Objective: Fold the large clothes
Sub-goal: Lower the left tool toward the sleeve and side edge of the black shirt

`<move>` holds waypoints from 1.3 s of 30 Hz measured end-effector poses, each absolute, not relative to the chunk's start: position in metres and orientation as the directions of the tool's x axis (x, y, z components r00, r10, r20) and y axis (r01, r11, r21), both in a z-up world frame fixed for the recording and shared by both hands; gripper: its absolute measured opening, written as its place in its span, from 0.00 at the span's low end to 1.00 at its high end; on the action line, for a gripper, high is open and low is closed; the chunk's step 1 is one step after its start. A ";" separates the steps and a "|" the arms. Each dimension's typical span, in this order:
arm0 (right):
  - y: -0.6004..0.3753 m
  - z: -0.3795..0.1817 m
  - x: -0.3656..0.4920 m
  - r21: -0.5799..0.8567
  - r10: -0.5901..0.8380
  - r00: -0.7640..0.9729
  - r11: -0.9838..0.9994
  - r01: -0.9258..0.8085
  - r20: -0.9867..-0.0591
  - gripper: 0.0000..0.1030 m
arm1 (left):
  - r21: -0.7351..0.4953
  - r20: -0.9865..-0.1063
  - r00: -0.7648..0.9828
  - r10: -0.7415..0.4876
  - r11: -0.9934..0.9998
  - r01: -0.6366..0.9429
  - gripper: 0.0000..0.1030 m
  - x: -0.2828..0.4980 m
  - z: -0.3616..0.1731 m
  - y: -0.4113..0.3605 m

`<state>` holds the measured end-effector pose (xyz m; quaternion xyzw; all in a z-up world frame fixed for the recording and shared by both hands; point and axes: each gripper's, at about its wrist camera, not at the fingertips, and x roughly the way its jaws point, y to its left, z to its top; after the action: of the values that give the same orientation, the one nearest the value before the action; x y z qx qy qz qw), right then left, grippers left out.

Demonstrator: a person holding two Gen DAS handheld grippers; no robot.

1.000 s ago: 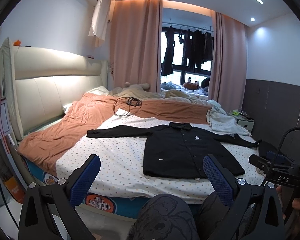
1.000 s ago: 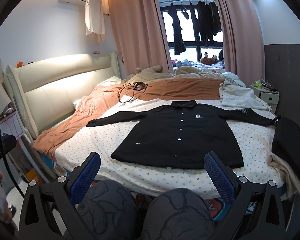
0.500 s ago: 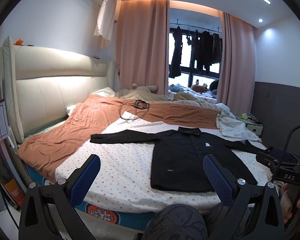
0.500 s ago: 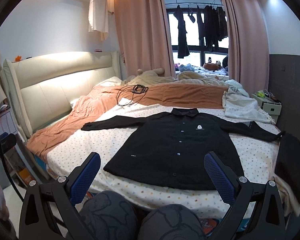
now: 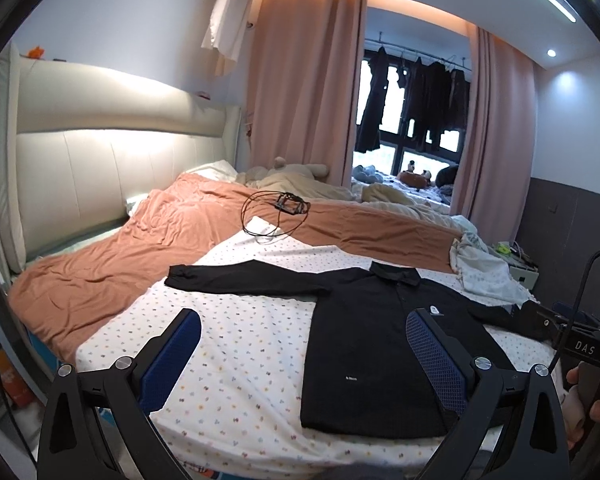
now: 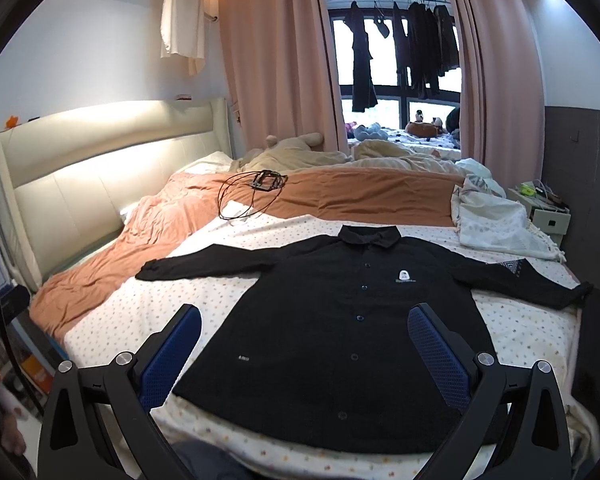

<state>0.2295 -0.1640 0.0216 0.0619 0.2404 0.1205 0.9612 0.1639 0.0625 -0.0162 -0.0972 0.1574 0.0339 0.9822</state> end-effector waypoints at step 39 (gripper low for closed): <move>-0.081 -0.067 0.546 0.409 0.384 0.738 0.898 -0.160 -0.555 0.83 | -0.301 -0.636 0.766 0.088 0.887 -0.352 0.86 0.479 -0.104 0.224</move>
<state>0.5458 -0.0806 -0.0671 0.1699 0.3305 0.1483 0.9165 0.4794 0.2241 -0.1042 -0.2058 0.3200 0.1199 0.9170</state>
